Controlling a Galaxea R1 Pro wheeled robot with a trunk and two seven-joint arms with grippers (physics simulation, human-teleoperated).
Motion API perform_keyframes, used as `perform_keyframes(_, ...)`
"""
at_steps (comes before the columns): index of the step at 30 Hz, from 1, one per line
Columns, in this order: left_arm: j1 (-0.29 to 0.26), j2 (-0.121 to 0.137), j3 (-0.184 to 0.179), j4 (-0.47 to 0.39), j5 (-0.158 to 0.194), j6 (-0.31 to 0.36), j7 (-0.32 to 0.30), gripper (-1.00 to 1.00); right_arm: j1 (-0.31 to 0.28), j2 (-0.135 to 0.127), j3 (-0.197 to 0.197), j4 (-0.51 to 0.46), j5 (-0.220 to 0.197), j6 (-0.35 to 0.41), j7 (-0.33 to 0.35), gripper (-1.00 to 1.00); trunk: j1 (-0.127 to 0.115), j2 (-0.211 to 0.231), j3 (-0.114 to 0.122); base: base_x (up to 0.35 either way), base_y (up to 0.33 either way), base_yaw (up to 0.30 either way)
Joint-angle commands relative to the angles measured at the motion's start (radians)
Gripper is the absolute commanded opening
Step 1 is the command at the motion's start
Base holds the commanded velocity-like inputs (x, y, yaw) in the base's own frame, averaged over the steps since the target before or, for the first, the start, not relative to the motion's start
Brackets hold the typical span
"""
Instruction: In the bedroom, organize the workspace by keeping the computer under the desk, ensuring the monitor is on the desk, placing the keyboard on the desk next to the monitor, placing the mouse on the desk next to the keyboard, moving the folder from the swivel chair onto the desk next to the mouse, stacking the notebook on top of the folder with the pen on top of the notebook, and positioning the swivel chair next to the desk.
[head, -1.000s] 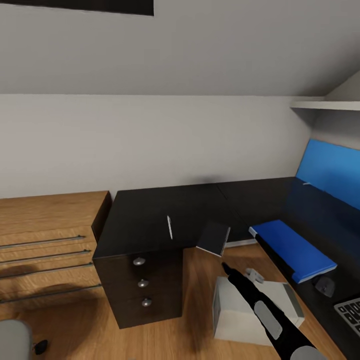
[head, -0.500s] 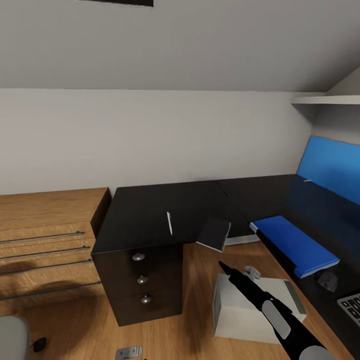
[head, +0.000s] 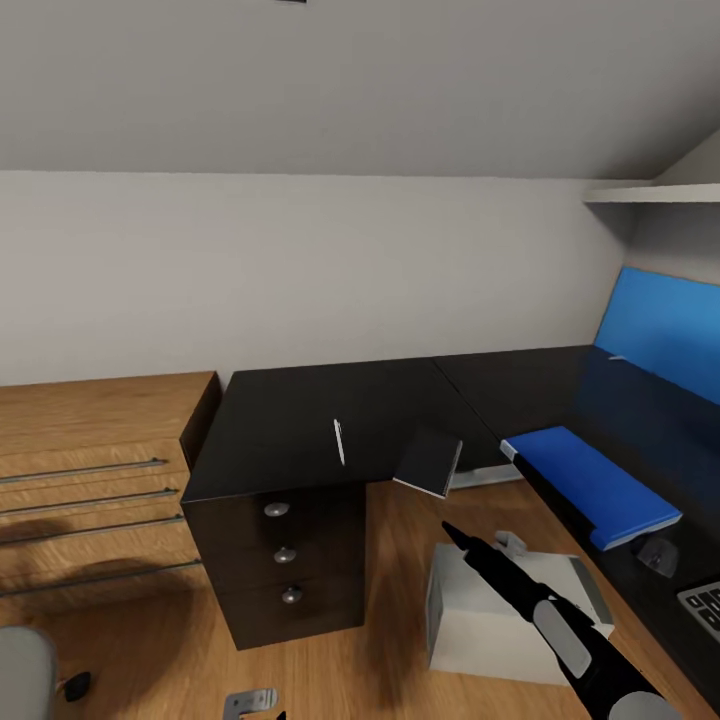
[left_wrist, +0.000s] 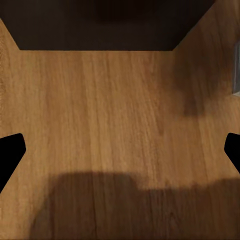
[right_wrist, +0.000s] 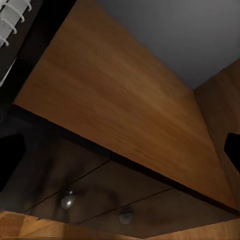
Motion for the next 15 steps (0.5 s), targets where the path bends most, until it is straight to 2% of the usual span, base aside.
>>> perform_keyframes(1,0.0,-0.001,0.008,-0.003,-0.005,-0.001,-0.007,1.0,-0.001,-0.005,0.003,0.0,-0.01,0.014,0.023,1.0,0.0,0.0,-0.001,0.0,0.0,0.0)
perform_keyframes(5,0.0,-0.001,0.009,-0.003,-0.005,0.0,-0.006,1.0,-0.001,-0.016,0.003,-0.001,-0.01,0.046,0.098,1.0,0.0,0.0,-0.001,0.0,0.0,0.0)
perform_keyframes(8,0.0,-0.001,0.009,-0.003,-0.006,0.0,-0.005,1.0,-0.001,-0.029,0.003,0.0,-0.01,0.066,0.187,1.0,0.0,0.0,-0.001,0.0,0.0,0.0)
perform_keyframes(15,0.0,-0.001,0.009,-0.003,-0.006,0.001,-0.005,1.0,-0.001,-0.032,0.002,0.0,-0.01,0.093,0.207,1.0,0.0,0.0,-0.001,0.0,0.0,0.0)
